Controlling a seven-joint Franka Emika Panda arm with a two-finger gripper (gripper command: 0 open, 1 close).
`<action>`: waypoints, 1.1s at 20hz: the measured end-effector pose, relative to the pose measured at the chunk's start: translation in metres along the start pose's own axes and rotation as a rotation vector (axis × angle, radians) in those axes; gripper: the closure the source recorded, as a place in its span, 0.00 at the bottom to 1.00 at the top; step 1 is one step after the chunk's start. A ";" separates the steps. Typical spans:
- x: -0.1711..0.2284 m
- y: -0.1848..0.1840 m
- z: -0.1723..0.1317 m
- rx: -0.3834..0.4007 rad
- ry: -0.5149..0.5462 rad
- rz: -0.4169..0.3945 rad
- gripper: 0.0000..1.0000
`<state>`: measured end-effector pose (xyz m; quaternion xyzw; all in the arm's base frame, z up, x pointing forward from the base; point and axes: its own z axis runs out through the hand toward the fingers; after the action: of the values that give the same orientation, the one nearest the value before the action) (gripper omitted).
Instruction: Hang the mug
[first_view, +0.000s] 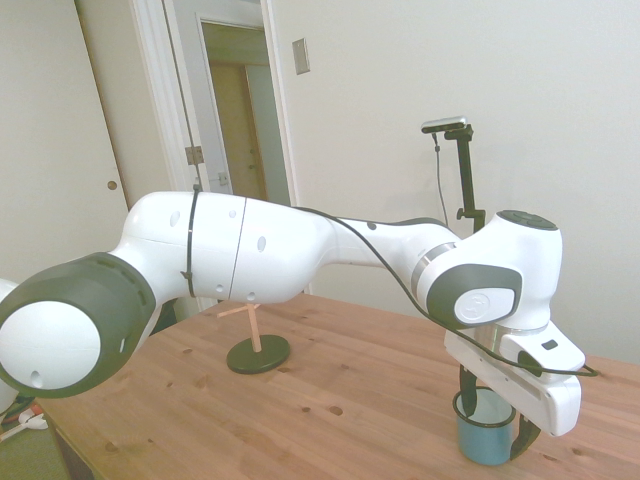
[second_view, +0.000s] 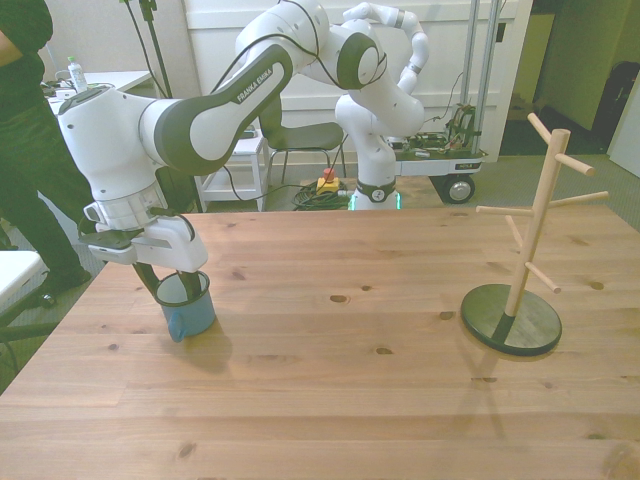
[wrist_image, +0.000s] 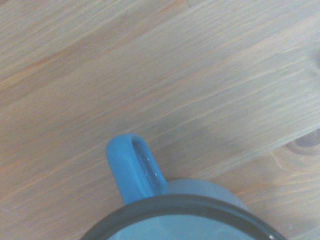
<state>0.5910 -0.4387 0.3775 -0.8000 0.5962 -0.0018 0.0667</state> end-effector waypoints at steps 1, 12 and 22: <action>0.001 0.000 0.002 0.002 0.004 0.001 1.00; 0.006 0.010 0.020 0.007 0.022 0.018 1.00; 0.004 0.008 0.023 0.013 0.023 0.014 1.00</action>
<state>0.5865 -0.4418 0.3541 -0.7954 0.6024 -0.0145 0.0648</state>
